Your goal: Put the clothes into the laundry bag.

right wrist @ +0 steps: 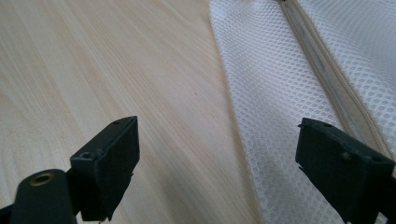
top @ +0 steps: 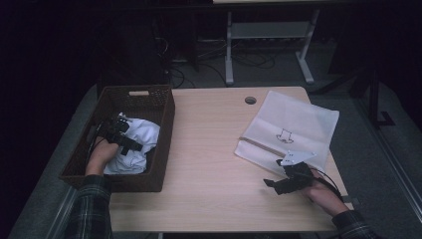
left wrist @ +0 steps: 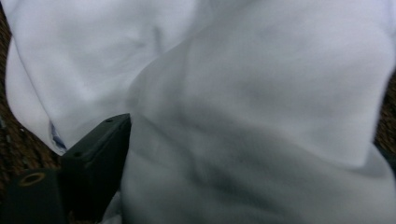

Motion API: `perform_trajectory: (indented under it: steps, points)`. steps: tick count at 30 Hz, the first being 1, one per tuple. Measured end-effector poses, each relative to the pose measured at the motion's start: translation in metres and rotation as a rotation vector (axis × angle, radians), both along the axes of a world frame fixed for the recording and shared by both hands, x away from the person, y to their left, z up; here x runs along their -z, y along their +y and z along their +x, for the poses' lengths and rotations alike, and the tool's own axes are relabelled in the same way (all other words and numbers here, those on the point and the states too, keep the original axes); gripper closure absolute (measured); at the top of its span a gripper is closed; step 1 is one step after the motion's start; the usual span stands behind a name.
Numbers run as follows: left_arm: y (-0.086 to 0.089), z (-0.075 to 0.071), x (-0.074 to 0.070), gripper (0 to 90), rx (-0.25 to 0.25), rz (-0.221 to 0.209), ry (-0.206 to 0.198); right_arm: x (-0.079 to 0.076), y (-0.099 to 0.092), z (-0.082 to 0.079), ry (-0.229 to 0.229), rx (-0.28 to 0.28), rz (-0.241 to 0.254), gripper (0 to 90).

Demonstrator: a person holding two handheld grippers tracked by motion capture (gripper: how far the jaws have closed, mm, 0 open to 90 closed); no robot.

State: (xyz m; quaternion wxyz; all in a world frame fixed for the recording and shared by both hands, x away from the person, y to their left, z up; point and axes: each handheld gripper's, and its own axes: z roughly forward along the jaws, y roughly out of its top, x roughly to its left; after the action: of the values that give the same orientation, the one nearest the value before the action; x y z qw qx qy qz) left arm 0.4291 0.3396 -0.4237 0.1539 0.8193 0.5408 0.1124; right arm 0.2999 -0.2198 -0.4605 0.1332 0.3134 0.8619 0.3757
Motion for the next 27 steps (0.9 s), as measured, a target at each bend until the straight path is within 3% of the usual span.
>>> perform_trajectory:
  steps: [4, 5, 11, 19, 24, 27]
  points:
    - [0.0, 0.0, 0.007, 1.6, 0.0, 0.006, 0.026, 0.0, 0.001, 0.0, 0.001, -0.004, -0.002, 12.7]
    - [-0.001, -0.001, 0.011, 0.0, 0.02, 0.015, 0.034, 0.0, 0.001, 0.0, 0.004, -0.006, -0.004, 12.7]
    - [-0.003, -0.003, 0.013, 0.0, 0.023, 0.026, 0.024, 0.001, 0.001, -0.001, 0.007, -0.017, -0.011, 12.7]
    - [-0.006, -0.005, 0.017, 0.0, 0.071, 0.069, 0.017, 0.002, 0.001, -0.001, 0.009, -0.013, -0.011, 12.7]
    - [-0.006, -0.005, 0.017, 0.0, 0.081, 0.07, 0.024, 0.002, 0.001, 0.0, 0.009, -0.012, -0.013, 12.7]
    - [-0.006, -0.006, 0.015, 6.2, 0.097, 0.063, 0.023, 0.002, 0.001, 0.0, 0.009, -0.012, -0.014, 12.7]
